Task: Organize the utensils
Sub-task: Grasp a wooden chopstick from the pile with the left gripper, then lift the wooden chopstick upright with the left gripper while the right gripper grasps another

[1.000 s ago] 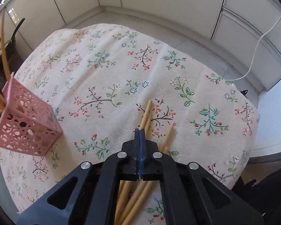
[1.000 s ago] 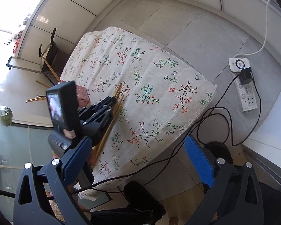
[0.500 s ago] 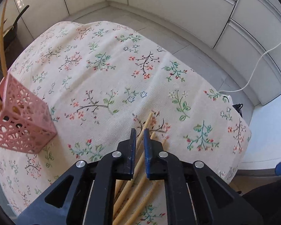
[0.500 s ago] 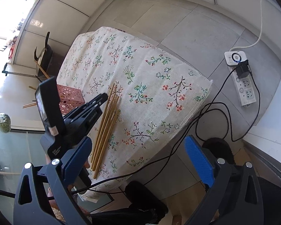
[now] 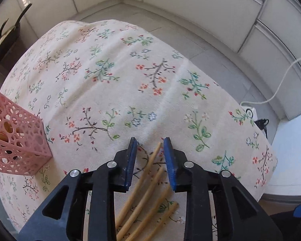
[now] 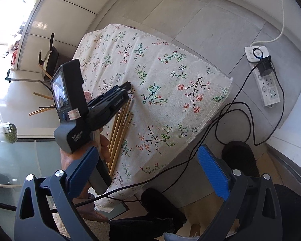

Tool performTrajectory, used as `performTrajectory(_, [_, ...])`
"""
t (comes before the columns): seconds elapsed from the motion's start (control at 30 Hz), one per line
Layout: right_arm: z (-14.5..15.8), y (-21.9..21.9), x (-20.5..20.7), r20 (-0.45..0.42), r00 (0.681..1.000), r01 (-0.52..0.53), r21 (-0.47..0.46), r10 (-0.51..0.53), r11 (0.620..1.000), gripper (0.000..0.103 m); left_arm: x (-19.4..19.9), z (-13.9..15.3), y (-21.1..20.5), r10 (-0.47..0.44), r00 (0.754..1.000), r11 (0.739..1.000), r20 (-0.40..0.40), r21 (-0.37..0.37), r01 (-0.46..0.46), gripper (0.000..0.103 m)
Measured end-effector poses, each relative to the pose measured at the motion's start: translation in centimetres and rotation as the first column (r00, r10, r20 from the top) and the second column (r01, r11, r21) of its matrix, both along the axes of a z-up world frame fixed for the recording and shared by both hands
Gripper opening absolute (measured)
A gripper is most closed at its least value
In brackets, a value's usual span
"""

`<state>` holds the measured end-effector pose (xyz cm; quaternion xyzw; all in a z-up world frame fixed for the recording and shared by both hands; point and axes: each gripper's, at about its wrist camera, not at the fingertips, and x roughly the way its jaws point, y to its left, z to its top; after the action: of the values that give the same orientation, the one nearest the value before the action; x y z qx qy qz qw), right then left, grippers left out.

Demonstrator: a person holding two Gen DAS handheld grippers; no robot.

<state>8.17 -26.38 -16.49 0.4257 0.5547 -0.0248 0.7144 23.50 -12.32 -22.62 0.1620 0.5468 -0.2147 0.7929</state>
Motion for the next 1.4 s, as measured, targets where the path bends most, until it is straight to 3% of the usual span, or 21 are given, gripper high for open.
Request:
performTrajectory(0.1, [-0.1,0.0,0.0,-0.003,1.0,0.004,-0.001,-0.004,1.0,0.096,0.7,-0.1,0.8,0.009,1.0,1.0,-0.026,-0.025,-0.01,0.027])
performTrajectory(0.47, [-1.0,0.3,0.5,-0.032,0.999,-0.002,0.004,0.002,1.0,0.096,-0.3,-0.1,3.1,-0.016,1.0,1.0,-0.016,0.002,0.016,0.025])
performTrajectory(0.57, [-1.3,0.5,0.7,-0.042,0.999,-0.003,-0.002,0.003,1.0,0.096,-0.9,0.0,3.6,-0.02,0.999,1.0,0.025,0.017,0.02,0.009])
performTrajectory(0.73, [-2.7,0.8,1.1,-0.078,0.997,0.017,0.006,-0.017,1.0,0.096,-3.1,2.5,4.9,-0.048,0.989,0.999,0.137,0.021,0.046,0.007])
performTrajectory(0.93, [-5.0,2.6,2.7,-0.147,0.987,0.092,0.127,-0.073,0.988,0.093,-8.8,10.2,7.4,-0.097,0.935,0.995,0.341,0.046,0.087,0.005])
performTrajectory(1.03, [-5.2,4.8,4.5,-0.168,0.985,0.066,0.127,-0.044,0.99,0.078,-12.2,15.0,9.8,-0.061,0.894,0.997,0.444,-0.015,0.075,0.005])
performTrajectory(1.13, [-5.4,6.4,6.1,-0.178,0.983,0.056,0.084,-0.04,0.995,0.065,-15.4,17.8,11.5,-0.049,0.849,0.996,0.526,-0.033,0.077,0.005])
performTrajectory(1.2, [-5.7,7.4,7.0,-0.19,0.981,0.047,0.057,-0.035,0.997,0.05,-17.5,19.4,12.8,-0.039,0.821,0.996,0.57,-0.048,0.081,0.005])
performTrajectory(1.4, [-7.2,9.3,9.0,-0.22,0.975,0.038,0.002,-0.037,0.999,0.032,-20.3,22.7,16.3,0.031,0.762,0.986,0.647,-0.145,0.084,0.004])
